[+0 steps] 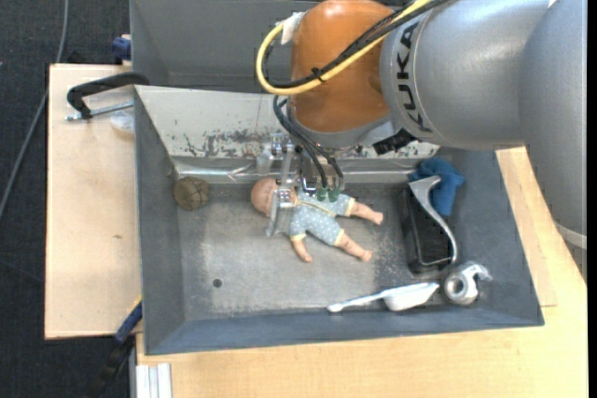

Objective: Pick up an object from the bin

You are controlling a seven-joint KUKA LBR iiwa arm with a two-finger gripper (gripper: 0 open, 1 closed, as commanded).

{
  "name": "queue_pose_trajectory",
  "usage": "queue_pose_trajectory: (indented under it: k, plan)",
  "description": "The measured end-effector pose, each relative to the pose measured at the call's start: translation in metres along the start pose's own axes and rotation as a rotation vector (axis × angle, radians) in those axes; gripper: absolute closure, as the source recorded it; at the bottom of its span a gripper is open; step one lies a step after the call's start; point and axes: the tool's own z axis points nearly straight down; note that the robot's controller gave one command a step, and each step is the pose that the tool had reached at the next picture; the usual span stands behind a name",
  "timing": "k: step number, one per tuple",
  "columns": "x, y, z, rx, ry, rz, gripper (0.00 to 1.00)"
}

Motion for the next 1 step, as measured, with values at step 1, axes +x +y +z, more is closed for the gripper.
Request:
queue_pose_trajectory:
  k: [1]
  plan:
    - [-0.0017,-0.0009,-0.0052,-0.001,-0.008,0.002,0.00]
